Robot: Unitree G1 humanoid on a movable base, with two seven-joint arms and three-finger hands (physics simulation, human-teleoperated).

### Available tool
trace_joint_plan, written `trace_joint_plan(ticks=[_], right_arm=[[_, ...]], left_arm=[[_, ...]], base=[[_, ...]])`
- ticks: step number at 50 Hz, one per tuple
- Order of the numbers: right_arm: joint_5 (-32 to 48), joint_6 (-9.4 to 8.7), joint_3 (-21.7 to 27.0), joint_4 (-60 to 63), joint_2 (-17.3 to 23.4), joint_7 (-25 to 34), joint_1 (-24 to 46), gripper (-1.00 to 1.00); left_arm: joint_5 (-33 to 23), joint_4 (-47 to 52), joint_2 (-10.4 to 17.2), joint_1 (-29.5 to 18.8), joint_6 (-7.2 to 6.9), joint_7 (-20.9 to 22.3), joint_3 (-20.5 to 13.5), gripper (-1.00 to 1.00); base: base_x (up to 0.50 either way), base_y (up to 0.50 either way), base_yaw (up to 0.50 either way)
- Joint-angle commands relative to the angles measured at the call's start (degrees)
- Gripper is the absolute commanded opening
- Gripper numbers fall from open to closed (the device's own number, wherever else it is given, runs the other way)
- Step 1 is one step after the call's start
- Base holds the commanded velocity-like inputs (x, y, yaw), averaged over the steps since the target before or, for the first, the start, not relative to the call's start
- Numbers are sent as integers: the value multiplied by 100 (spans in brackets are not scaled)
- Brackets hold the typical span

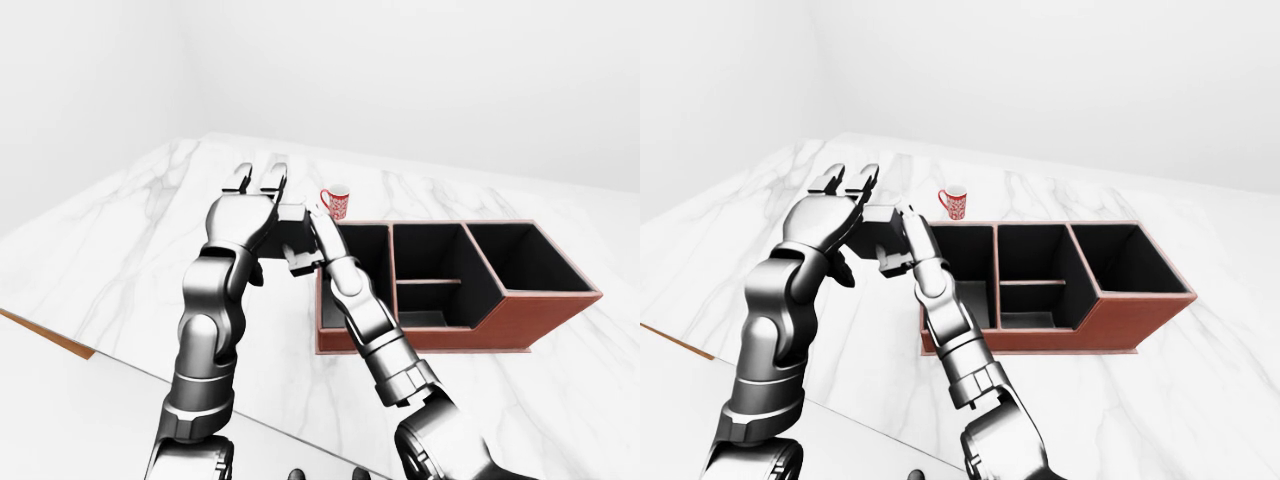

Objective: Pick up the book and place it in the right compartment of the caddy.

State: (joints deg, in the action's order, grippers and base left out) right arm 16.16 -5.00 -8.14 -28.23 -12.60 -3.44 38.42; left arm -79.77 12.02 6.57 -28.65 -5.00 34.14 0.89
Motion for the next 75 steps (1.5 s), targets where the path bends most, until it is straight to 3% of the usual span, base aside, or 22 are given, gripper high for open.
trace_joint_plan(ticks=[1, 12, 14, 15, 26, 38, 44, 52, 56, 64, 70, 75], right_arm=[[9, 0, 34, 211, -17, -83, 33, -100], [-37, 0, 79, -138, 72, -156, -34, -100], [-32, 101, 104, -295, 104, -184, -50, -100], [-50, 0, 148, 7, 123, -98, 31, -100], [-202, 0, 275, 101, 344, -63, 63, -100], [-311, 0, 360, 492, 556, 5, 71, -100], [-377, 0, 435, 578, 679, 20, 93, -100], [-430, 0, 490, 807, 792, 46, 91, -100], [-466, 0, 536, 964, 868, 76, 73, -100], [-554, 0, 643, 1176, 1055, 125, 90, -100], [-626, 0, 755, 1540, 1255, 207, 116, -100], [-682, 0, 850, 1822, 1426, 258, 133, -100]], left_arm=[[9, 38, -2, 32, 0, 78, -5, 100], [31, 32, 26, 3, 0, 68, -30, 100], [35, 29, 30, -3, 0, 69, -35, 100], [35, 20, 34, -9, 0, 58, -39, 100], [87, -4, 106, -85, 0, 66, -99, 100], [247, 165, 354, -88, 0, 209, -320, 100], [454, 242, 605, -201, 0, 319, -546, 100], [1157, 245, 1192, -397, 0, 325, -1075, 100], [1750, 238, 1341, -471, 0, 221, -1274, 100], [2732, 187, 1403, -400, 0, 19, -1273, 100], [3518, 243, 1233, -260, 0, -348, -1267, 100], [3985, 189, 1035, 260, 0, -752, -1143, 100]], base=[[0, 0, 0], [0, 0, 0], [0, 0, 0], [0, 0, 0], [0, 0, 0], [0, 0, 0], [0, 0, 0], [0, 0, 0], [0, 0, 0], [0, 0, 0], [0, 0, 0], [0, 0, 0]])
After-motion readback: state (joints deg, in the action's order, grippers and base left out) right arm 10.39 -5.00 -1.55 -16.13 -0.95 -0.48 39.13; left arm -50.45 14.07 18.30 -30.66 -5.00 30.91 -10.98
